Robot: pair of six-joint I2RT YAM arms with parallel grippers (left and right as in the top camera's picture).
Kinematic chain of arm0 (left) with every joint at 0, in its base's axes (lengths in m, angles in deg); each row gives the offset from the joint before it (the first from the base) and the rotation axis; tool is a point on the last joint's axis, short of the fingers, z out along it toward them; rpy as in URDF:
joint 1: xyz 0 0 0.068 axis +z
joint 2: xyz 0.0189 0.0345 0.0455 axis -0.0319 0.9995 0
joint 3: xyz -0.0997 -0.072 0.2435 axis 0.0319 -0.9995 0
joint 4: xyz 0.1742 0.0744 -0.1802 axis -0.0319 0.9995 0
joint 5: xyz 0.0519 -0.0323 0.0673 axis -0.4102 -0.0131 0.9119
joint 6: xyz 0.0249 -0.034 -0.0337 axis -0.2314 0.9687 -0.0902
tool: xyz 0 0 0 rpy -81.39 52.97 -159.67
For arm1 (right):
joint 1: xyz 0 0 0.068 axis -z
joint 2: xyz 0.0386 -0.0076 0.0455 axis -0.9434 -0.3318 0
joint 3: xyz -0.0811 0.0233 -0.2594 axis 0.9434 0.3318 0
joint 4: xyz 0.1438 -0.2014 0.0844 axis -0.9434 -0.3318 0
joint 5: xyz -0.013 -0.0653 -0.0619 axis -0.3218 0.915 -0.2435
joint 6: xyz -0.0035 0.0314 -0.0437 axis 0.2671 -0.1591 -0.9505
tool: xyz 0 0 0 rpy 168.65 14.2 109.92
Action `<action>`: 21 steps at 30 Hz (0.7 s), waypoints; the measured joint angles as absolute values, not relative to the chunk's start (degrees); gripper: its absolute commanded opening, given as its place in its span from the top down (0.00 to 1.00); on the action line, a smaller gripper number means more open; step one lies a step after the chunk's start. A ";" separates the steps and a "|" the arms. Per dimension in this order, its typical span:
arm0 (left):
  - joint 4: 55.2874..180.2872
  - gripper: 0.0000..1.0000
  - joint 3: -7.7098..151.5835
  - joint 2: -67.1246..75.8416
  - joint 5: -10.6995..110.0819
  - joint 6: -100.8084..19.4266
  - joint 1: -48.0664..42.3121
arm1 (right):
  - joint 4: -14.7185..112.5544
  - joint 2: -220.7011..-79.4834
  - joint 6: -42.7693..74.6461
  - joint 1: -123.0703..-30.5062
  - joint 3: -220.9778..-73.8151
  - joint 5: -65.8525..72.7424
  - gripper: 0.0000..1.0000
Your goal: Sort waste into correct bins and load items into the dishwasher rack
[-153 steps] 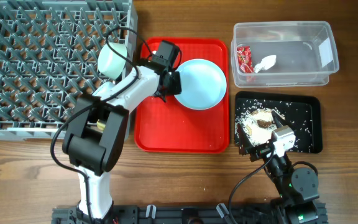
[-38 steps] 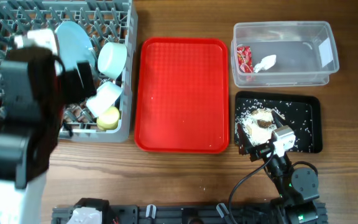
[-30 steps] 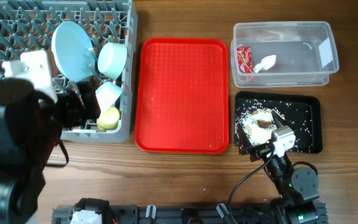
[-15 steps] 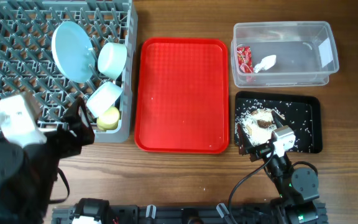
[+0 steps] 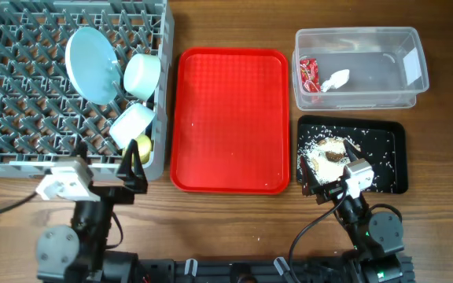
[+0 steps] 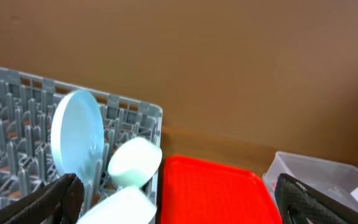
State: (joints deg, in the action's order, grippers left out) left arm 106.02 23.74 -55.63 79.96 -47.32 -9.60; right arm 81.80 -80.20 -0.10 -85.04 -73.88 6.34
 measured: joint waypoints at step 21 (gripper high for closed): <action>86.83 0.00 -7.38 -66.47 77.36 -47.67 -9.60 | 81.80 -80.20 -0.10 -85.04 -73.88 6.34 0.00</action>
